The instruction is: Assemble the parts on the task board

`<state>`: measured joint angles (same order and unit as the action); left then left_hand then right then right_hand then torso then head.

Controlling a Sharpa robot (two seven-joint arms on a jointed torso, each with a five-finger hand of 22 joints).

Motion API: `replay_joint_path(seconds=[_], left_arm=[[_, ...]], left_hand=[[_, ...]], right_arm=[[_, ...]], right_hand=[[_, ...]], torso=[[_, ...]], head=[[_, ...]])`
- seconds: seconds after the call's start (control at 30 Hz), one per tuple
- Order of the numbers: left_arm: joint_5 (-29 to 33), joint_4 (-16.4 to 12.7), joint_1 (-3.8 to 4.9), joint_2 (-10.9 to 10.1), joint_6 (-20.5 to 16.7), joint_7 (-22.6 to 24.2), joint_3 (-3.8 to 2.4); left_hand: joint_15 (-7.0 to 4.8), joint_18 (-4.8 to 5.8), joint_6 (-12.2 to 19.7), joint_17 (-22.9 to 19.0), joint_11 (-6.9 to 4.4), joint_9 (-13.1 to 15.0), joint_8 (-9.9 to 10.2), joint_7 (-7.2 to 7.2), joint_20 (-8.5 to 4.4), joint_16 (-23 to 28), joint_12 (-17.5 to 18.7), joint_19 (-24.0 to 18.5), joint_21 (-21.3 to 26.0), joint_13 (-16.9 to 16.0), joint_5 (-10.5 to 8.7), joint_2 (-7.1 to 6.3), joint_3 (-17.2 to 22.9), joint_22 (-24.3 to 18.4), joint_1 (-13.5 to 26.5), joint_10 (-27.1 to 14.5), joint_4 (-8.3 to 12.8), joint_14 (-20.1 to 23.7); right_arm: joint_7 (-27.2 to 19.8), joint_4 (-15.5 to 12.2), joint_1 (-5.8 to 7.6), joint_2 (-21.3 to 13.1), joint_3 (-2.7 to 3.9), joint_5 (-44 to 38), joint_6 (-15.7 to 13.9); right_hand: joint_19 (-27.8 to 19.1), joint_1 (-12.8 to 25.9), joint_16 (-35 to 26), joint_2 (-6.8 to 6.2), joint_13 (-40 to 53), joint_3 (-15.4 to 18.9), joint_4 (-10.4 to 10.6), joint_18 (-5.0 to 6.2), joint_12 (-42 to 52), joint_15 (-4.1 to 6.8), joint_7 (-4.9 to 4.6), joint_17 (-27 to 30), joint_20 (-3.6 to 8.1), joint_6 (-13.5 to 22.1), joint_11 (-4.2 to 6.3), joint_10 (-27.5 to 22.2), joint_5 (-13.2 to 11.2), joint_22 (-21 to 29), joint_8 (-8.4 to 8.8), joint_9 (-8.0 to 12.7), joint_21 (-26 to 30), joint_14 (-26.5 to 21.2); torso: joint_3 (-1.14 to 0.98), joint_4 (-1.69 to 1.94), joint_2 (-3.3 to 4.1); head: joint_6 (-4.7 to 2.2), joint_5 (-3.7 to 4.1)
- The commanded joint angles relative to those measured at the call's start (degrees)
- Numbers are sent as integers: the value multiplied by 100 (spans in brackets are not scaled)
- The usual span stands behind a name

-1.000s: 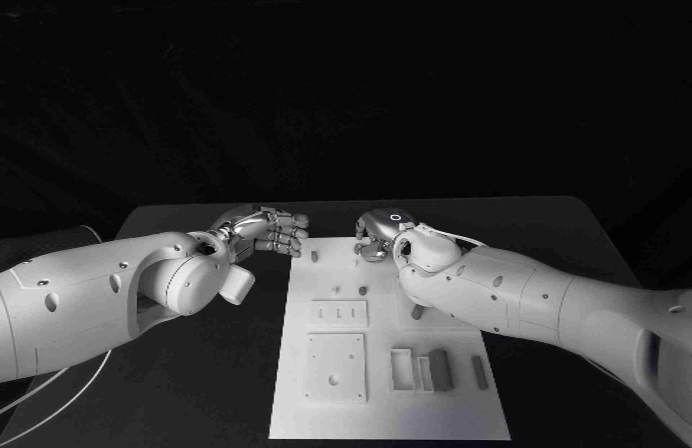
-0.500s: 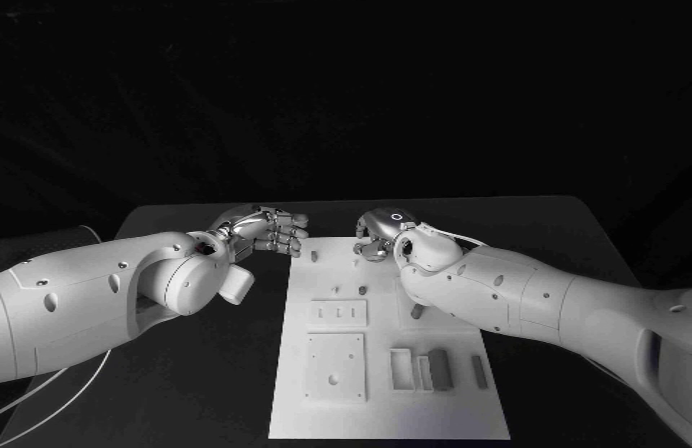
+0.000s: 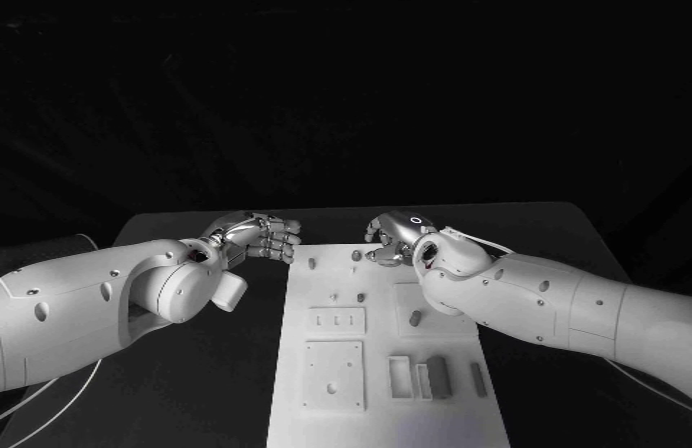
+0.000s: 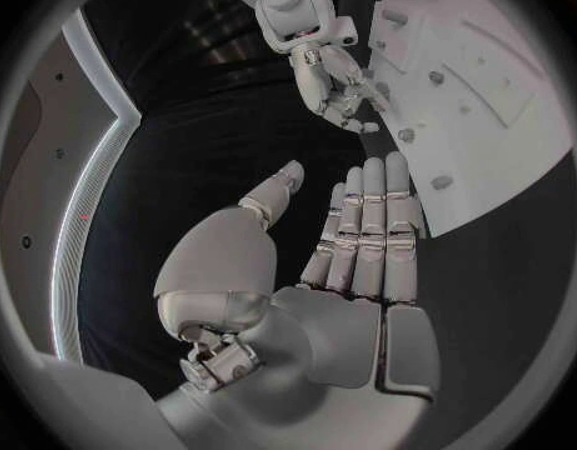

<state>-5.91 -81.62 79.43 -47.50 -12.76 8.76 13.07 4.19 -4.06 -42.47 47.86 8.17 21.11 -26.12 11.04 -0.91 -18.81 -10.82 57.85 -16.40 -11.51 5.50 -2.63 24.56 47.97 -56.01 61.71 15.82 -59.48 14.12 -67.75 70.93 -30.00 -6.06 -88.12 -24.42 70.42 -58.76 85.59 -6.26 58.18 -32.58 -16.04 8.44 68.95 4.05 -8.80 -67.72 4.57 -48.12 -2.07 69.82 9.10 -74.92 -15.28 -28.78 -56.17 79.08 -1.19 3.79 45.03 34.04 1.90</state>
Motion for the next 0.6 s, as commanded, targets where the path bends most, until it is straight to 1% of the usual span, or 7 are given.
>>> replay_joint_path(seconds=[0.03, 0.2, 0.4, 0.5, 0.53, 0.57, 0.6], left_arm=[[3, -4, 6, -17, 22, 91, -4], [-2, 38, 6, -11, 17, 105, -3], [-4, 98, 4, -8, 21, 112, 2], [-5, 119, 4, -9, 18, 113, 4], [-6, 122, 4, -9, 18, 114, 4], [-7, 128, 4, -9, 23, 115, 4], [-7, 131, 3, -8, 24, 115, 4]], left_hand=[[18, -61, 33, 10, -1, 11, 17, 33, -42, 39, 35, -10, 26, -8, -27, -13, -13, 8, 20, -23, 3, -31], [18, -61, 30, 13, -2, 13, 16, 32, -42, 41, 35, -9, 26, -10, -27, -16, -12, 9, 17, -20, 6, -33], [17, -62, 28, 16, -3, 16, 15, 30, -43, 43, 36, -8, 26, -12, -26, -17, -11, 10, 14, -18, 7, -35], [17, -62, 27, 17, -3, 17, 15, 30, -43, 44, 36, -7, 26, -13, -26, -17, -11, 10, 13, -17, 7, -36], [17, -62, 27, 18, -3, 17, 15, 30, -43, 44, 36, -7, 26, -13, -26, -18, -11, 10, 13, -17, 8, -36], [17, -62, 26, 18, -3, 17, 15, 29, -43, 45, 36, -7, 26, -13, -26, -18, -11, 10, 12, -17, 8, -36], [17, -62, 26, 18, -3, 17, 15, 29, -43, 45, 36, -7, 26, -13, -26, -18, -11, 10, 12, -17, 8, -36]], right_arm=[[-54, -251, 82, -210, 34, 274, 22], [-56, -316, 141, -528, 60, 355, 194], [-176, -49, 148, -696, 59, 517, 528], [-226, 37, 148, -738, 58, 539, 709], [-226, 58, 148, -742, 58, 547, 782], [-180, 102, 148, -738, 58, 548, 982], [-178, 150, 148, -723, 58, 554, 1045]], right_hand=[[54, 57, -17, -27, -7, -2, 45, 656, -10, -44, -22, 12, 0, 60, -42, 6, 14, -82, 28, 14, 26, 0], [62, 82, -19, -99, -13, -17, 72, 656, -5, -70, -52, 22, 4, 147, -70, 4, -16, -80, 76, 44, 36, 0], [85, 93, -5, -217, -19, -51, 135, 656, 20, -149, -140, 6, 14, 393, -154, 3, -88, -83, 209, 129, 43, 16], [91, 114, 3, -291, -20, -50, 182, 656, 41, -197, -190, 5, 14, 540, -203, -4, -136, -87, 280, 175, 47, 17], [91, 117, 5, -305, -21, -50, 192, 656, 46, -205, -197, 4, 13, 572, -211, -7, -141, -87, 295, 184, 48, 18], [89, 137, 6, -331, -23, -37, 215, 656, 52, -220, -213, 11, 11, 657, -226, -16, -145, -89, 334, 205, 50, 13], [87, 150, 7, -343, -24, -24, 224, 656, 56, -228, -221, 12, 9, 711, -235, -23, -142, -91, 359, 218, 52, 11]], torso=[[-16, -20, -2], [-37, -73, -26], [-72, -110, -53], [-99, -121, -57], [-103, -122, -57], [-96, -118, -53], [-95, -119, -52]], head=[[-62, 18], [-100, 13], [-118, 7], [-125, 12], [-128, 15], [-133, 22], [-135, 26]])
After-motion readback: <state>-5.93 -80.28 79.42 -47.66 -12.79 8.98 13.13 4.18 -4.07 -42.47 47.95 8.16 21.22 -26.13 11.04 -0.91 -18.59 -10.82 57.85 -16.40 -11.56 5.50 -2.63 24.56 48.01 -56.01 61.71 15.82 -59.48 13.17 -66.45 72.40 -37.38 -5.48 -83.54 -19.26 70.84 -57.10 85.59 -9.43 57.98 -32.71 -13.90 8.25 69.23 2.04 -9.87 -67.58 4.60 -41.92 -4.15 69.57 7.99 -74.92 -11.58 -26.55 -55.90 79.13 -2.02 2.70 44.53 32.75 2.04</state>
